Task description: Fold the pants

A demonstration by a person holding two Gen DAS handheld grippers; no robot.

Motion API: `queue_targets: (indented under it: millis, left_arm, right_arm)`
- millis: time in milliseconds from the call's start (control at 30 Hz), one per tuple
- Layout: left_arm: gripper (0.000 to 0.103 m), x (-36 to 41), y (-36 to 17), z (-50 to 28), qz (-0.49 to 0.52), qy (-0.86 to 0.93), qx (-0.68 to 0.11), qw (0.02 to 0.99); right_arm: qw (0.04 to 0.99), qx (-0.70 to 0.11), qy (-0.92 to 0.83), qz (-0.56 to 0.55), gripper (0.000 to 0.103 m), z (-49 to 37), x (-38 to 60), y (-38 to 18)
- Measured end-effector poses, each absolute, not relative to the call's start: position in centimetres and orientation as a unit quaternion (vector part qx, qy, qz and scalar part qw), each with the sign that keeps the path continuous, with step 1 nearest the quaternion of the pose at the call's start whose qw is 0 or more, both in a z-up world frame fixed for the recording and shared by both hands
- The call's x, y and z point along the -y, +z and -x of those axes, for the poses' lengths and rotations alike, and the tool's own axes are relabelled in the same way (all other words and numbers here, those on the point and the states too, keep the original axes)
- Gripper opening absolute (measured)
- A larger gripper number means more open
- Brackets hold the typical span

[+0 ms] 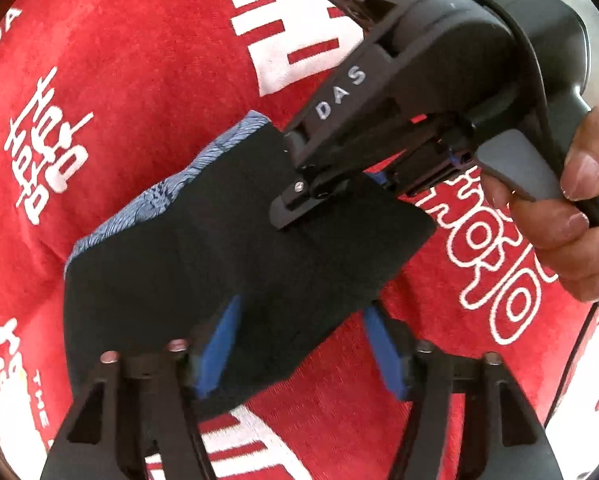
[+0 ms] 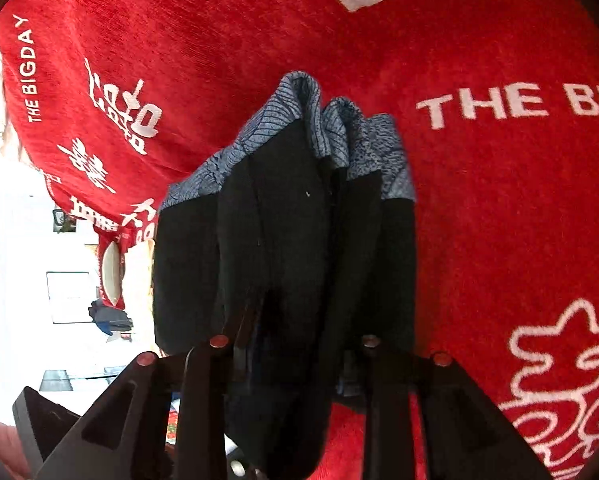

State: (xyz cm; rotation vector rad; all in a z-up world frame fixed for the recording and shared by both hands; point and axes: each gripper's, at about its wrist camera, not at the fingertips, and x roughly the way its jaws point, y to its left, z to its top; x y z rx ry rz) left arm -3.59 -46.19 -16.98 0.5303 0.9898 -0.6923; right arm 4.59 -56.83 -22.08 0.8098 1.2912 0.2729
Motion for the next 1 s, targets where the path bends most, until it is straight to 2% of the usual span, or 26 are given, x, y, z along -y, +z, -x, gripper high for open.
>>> queue_targets:
  millis: [167, 267, 400, 800, 833, 900, 1000]
  left_arm:
    - [0.065, 44.5, -15.0, 3.5, -0.235, -0.32, -0.468, 0.79]
    - [0.065, 42.8, -13.6, 2.5, -0.225, -0.306, -0.47, 0.797]
    - [0.065, 39.5, -12.7, -0.3, -0.199, -0.265, -0.491, 0.806]
    - [0.066, 31.5, -17.6, -4.6, -0.124, -0.165, -0.611, 0.764]
    - [0.066, 31.4, -17.9, -4.5, -0.123, -0.168, -0.611, 0.764]
    - [0.079, 31.5, -18.2, -4.5, -0.129, -0.17, -0.61, 0.763]
    - [0.08, 31.7, -18.6, -4.4, -0.133, -0.171, -0.609, 0.763]
  right_arm:
    - [0.732, -0.604, 0.085, -0.302, 0.037, -4.3, 56.4, -20.3]
    - [0.74, -0.621, 0.044, -0.255, 0.047, -3.8, 56.0, -19.6]
    - [0.744, -0.63, 0.017, -0.221, 0.048, -2.4, 55.9, -19.1]
    - [0.748, -0.645, -0.046, -0.152, 0.053, -1.6, 53.2, -19.3]
    - [0.747, -0.646, -0.048, -0.148, 0.054, -1.5, 53.2, -19.4]
    - [0.748, -0.648, -0.055, -0.134, 0.056, -1.5, 52.7, -19.5]
    - [0.746, -0.652, -0.063, -0.125, 0.056, -1.3, 52.2, -19.8]
